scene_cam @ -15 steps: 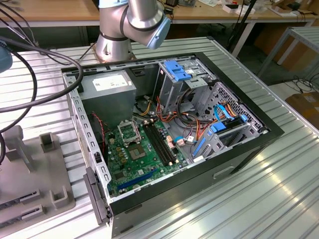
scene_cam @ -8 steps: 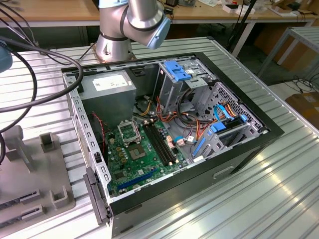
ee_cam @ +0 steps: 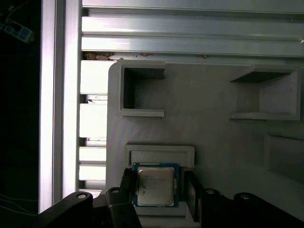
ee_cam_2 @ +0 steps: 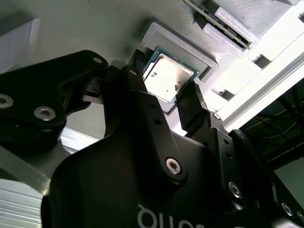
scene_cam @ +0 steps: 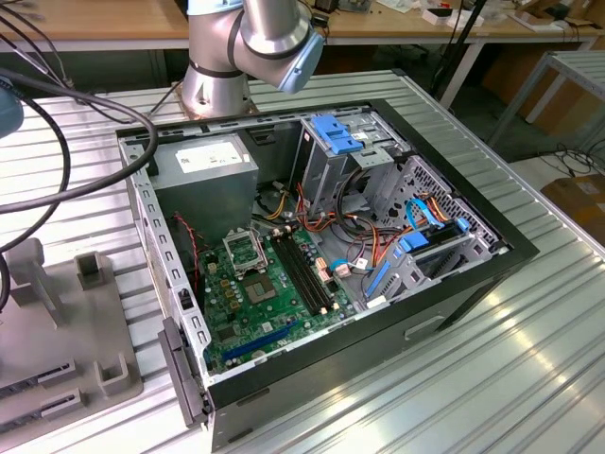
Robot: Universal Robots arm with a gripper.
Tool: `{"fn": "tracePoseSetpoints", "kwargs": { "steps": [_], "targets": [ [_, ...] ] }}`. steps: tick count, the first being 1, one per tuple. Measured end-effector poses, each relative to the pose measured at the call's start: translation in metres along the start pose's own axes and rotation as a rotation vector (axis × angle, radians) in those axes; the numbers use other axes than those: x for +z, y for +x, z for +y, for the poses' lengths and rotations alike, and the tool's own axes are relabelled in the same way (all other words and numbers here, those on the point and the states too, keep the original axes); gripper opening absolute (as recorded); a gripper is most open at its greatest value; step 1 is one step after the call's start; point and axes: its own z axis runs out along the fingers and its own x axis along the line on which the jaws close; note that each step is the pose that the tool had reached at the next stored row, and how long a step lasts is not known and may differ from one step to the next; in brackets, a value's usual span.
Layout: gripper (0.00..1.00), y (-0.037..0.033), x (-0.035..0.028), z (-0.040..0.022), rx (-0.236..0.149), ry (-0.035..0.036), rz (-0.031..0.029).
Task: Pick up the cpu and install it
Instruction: 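Pick up the cpu and move it towards the insertion slot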
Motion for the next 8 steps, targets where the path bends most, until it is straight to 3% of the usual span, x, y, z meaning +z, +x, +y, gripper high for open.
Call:
{"fn": "tracePoseSetpoints", "kwargs": {
  "steps": [8],
  "targets": [
    [0.55,0.0007,0.0001,0.0,-0.001,-0.0002,0.0]
  ]
}}
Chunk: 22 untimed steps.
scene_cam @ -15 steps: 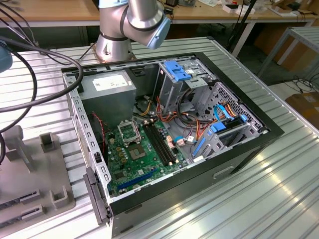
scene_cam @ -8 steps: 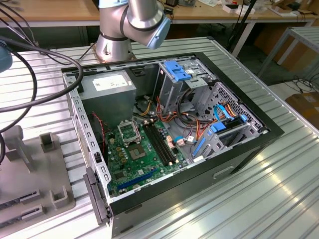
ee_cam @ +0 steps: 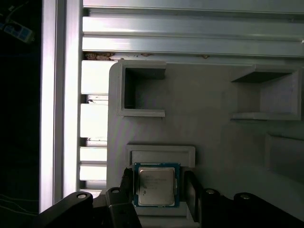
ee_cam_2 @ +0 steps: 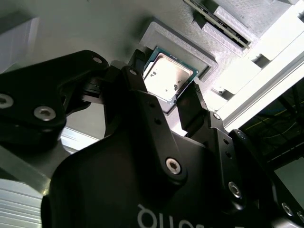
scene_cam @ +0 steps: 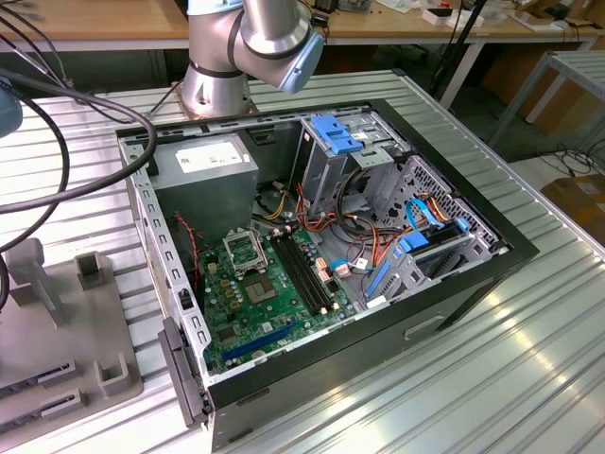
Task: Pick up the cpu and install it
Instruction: 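Pick up the cpu and move it towards the insertion slot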
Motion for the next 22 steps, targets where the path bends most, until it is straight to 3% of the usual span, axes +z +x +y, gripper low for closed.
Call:
{"fn": "tracePoseSetpoints", "kwargs": {
  "steps": [22],
  "targets": [
    [0.55,0.0009,-0.0013,0.0001,-0.012,0.0001,0.0003]
  ]
}}
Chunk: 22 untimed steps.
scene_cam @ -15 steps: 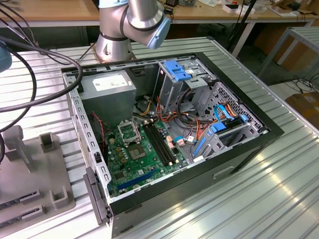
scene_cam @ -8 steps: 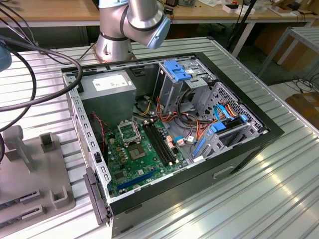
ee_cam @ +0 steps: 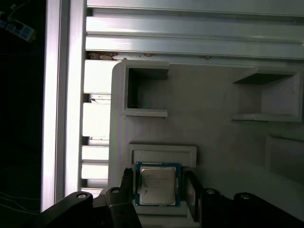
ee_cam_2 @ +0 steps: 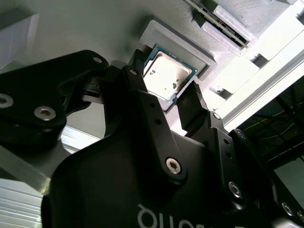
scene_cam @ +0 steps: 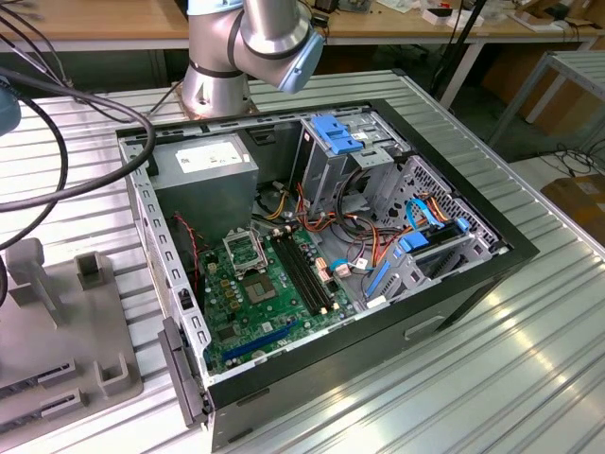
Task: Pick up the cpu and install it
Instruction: 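Pick up the cpu and move it towards the insertion slot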
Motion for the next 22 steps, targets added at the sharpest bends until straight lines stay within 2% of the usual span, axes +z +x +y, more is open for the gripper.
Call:
{"fn": "tracePoseSetpoints", "kwargs": {
  "steps": [8,9,10,22],
  "targets": [
    [0.55,0.0001,0.0001,0.0,0.0,0.0,0.0001],
    [0.53,0.0001,0.0,0.0,0.0,0.0002,0.0003],
    [0.47,0.0001,0.0,0.0,0.0,0.0001,0.0003],
    [0.46,-0.0001,-0.0003,0.0001,0.001,-0.0002,-0.0002]
  ]
}}
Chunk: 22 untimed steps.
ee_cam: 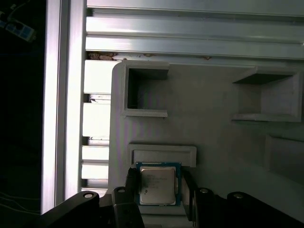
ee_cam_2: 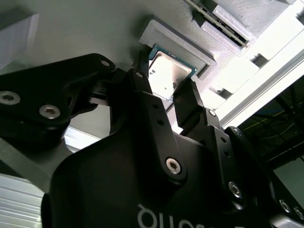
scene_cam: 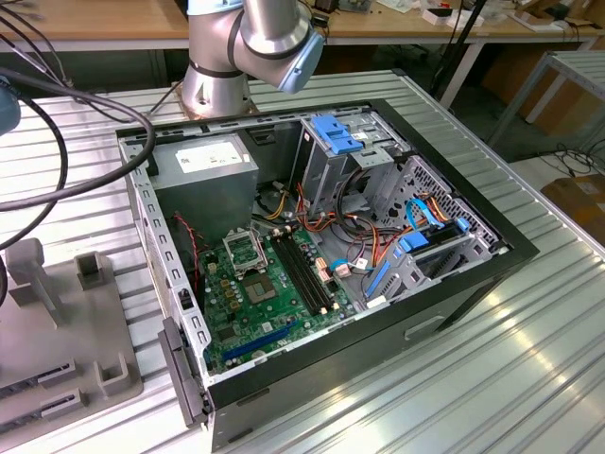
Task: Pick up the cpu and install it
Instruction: 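Pick up the cpu and move it towards the insertion slot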
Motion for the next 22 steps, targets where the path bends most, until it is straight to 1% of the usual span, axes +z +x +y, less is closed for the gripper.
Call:
{"fn": "tracePoseSetpoints", "kwargs": {
  "steps": [10,12,13,14,15,16,17,22],
  "targets": [
    [0.46,0.0002,-0.0071,0.0002,0.003,0.0002,0.0007],
    [0.46,0.0002,-0.0093,0.0003,0.003,0.0001,0.0011],
    [0.46,0.0002,-0.0115,0.0004,0.003,0.0001,0.0015],
    [0.46,0.0004,-0.0233,0.0008,0.004,0.0,0.0056],
    [0.46,0.0005,-0.03,0.001,0.004,-0.0001,0.0077],
    [0.46,0.0007,-0.0421,0.0014,0.005,-0.0003,0.0117],
    [0.46,0.0008,-0.0512,0.0018,0.005,-0.0004,0.015],
    [0.46,0.0009,-0.0572,0.002,0.005,-0.0005,0.0177]
  ]
}}
